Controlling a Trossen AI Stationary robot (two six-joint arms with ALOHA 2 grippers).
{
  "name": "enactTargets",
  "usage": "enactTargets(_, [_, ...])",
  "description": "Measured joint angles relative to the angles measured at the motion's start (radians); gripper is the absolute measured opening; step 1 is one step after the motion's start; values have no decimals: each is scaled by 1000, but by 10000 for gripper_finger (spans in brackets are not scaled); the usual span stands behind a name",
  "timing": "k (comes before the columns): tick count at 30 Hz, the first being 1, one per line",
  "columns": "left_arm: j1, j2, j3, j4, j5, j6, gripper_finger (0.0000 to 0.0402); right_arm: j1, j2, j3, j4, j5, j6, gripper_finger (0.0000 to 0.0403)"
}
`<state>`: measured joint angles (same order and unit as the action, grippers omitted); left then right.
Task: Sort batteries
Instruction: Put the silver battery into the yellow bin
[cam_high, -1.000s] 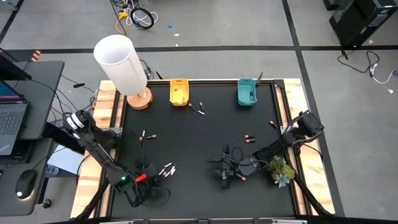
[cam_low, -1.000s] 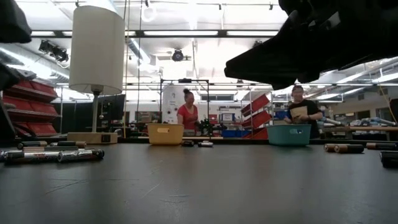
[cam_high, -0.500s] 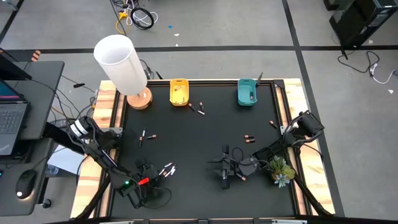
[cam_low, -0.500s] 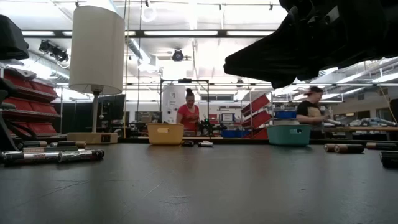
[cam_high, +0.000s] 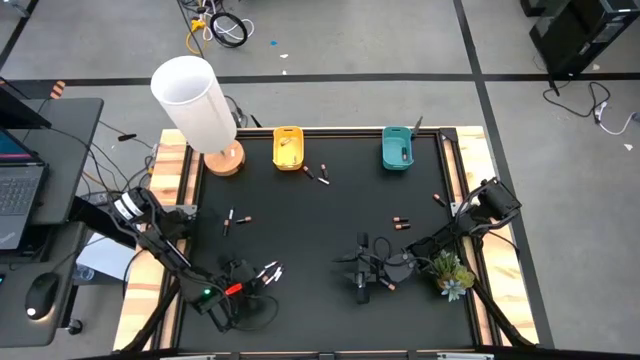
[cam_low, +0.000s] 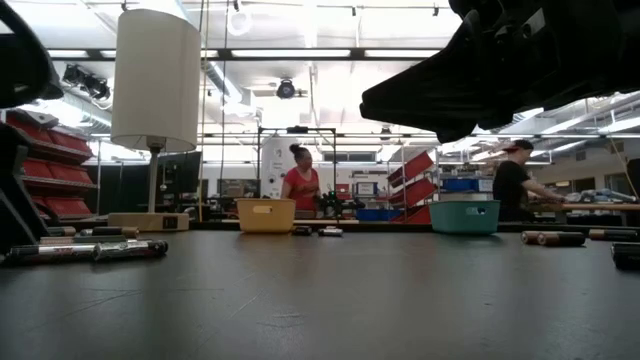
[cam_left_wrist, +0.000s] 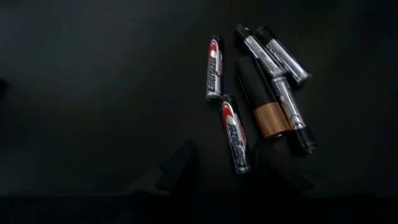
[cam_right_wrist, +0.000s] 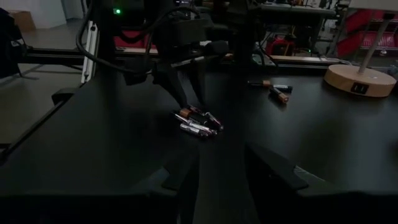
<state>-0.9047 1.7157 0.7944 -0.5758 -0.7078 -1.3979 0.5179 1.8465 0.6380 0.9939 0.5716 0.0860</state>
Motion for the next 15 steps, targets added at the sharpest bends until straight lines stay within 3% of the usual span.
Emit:
enactTargets(11, [64, -3, 2, 11, 57, 56, 151, 7, 0, 0, 8, 1, 0, 135])
enactTargets(15, [65, -3, 2, 12, 69, 60, 129, 14, 0, 0, 8, 1, 0, 135])
